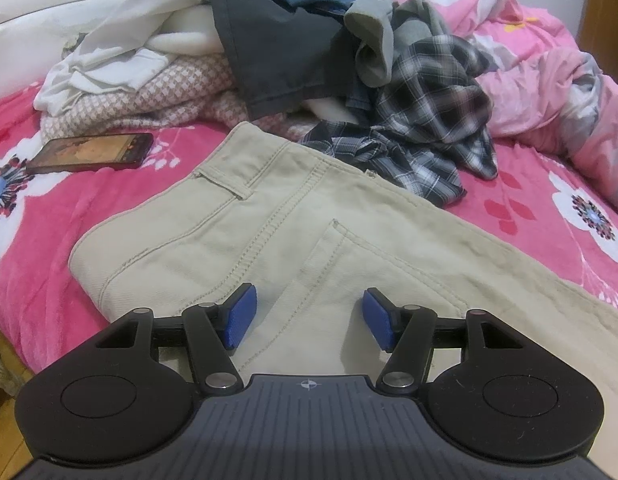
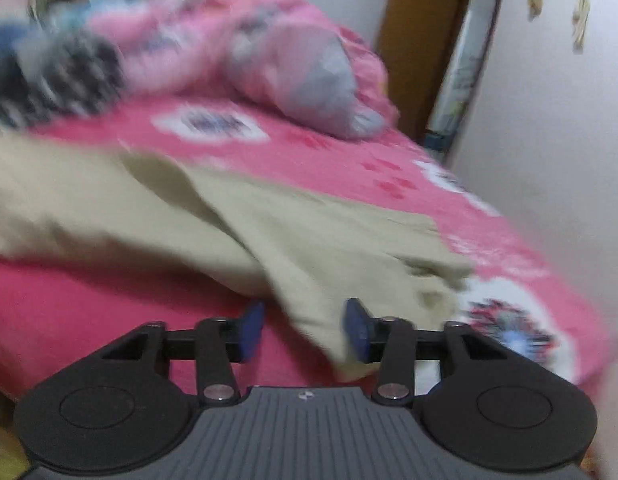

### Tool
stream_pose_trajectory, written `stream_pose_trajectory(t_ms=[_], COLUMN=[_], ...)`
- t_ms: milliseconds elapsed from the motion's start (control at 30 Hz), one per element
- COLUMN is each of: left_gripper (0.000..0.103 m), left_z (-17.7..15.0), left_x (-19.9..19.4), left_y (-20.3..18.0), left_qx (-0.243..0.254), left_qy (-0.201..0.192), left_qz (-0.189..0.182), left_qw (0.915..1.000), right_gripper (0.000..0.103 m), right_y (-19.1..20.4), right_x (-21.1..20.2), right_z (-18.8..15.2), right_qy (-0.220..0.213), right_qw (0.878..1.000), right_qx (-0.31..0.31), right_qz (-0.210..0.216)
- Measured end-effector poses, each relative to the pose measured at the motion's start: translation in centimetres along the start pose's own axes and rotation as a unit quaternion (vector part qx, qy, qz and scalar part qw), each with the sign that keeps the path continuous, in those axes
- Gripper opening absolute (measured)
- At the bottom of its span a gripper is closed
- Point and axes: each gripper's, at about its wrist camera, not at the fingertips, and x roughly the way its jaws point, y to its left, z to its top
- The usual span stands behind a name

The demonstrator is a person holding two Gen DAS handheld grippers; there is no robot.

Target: Fold clothes

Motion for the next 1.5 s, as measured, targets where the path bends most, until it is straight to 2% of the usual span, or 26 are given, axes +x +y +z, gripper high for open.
stream_pose_trajectory(t_ms=[67, 200, 333, 433, 567, 633, 667, 733, 800, 833, 867, 933, 1067, 1233, 1300, 1367, 1433, 1500], left_gripper=[0.06, 0.06, 0.06, 0.06, 0.06, 0.06, 0.06, 0.06, 0.061, 0.061, 0.061, 0.061, 0.062, 0.063, 0.064, 0.064, 0.064, 0.064], left_z=[0.1, 0.0, -0.1, -0.1, -0.2, -0.2, -0.3, -0.3, -0.2, -0.2, -0.2, -0.2, -0.3, -0.2, -0.1, -0.1, -0.1, -0.1], left_x=[0.0, 0.0, 0.0, 0.1, 0.1, 0.1, 0.2, 0.2, 0.3, 0.3, 0.3, 0.4, 0.5, 0.6, 0.6, 0.6, 0.6, 0.6], left_y=[0.1, 0.1, 0.0, 0.0, 0.0, -0.2, -0.2, -0.3, -0.4, -0.4, -0.4, -0.4, -0.5, -0.7, -0.8, -0.9, -1.0, -1.0], left_qx=[-0.004, -0.007, -0.001, 0.001, 0.006, 0.01, 0.013, 0.019, 0.024, 0.025, 0.026, 0.028, 0.03, 0.031, 0.032, 0.032, 0.034, 0.034], left_qy=[0.001, 0.0, -0.003, -0.004, -0.007, -0.009, -0.01, -0.01, -0.01, -0.01, -0.009, -0.009, -0.009, -0.007, -0.005, -0.004, -0.003, -0.002], left_qz=[-0.001, -0.002, 0.002, 0.003, 0.006, 0.009, 0.01, 0.012, 0.013, 0.013, 0.013, 0.013, 0.015, 0.019, 0.022, 0.024, 0.025, 0.027], left_qw=[1.0, 1.0, 1.0, 1.0, 0.9999, 0.9999, 0.9998, 0.9997, 0.9996, 0.9996, 0.9995, 0.9995, 0.9994, 0.9993, 0.9993, 0.9992, 0.9991, 0.9991], right_gripper=[0.015, 0.012, 0.012, 0.012, 0.013, 0.015, 0.029, 0.044, 0.048, 0.05, 0.058, 0.059, 0.061, 0.061, 0.061, 0.062, 0.062, 0.061], right_y=[-0.8, -2.8, -4.2, -5.3, -7.2, -10.3, -11.8, -14.9, -18.0, -19.6, -21.1, -24.1, -25.3, -26.6, -23.1, -19.7, -16.2, -13.7], right_x=[0.6, -1.1, 0.2, 3.0, 8.2, 10.4, 11.5, 13.7, 15.9, 17.0, 18.1, 20.2, 14.6, 7.6, 6.6, 6.4, 6.8, 8.1], right_z=[0.0, 2.2, 5.9, 8.5, 11.4, 10.3, 9.8, 8.7, 7.6, 7.1, 6.5, 5.5, 4.0, 2.3, 3.1, 3.9, 4.4, 5.2], right_qy=[0.007, -0.056, -0.09, -0.083, -0.03, 0.007, 0.025, 0.061, 0.096, 0.113, 0.13, 0.16, 0.075, -0.03, -0.031, -0.025, -0.022, -0.009], right_qw=[0.999, 0.996, 0.993, 0.994, 0.999, 0.998, 0.993, 0.974, 0.943, 0.923, 0.901, 0.85, 0.871, 0.888, 0.934, 0.967, 0.984, 0.991], right_qx=[0.004, 0.021, -0.016, -0.046, -0.044, 0.048, 0.093, 0.183, 0.271, 0.314, 0.355, 0.433, 0.432, 0.422, 0.318, 0.212, 0.106, 0.034], right_qz=[-0.032, -0.06, -0.07, -0.057, -0.004, 0.046, 0.071, 0.12, 0.168, 0.191, 0.213, 0.255, 0.223, 0.18, 0.158, 0.139, 0.142, 0.13])
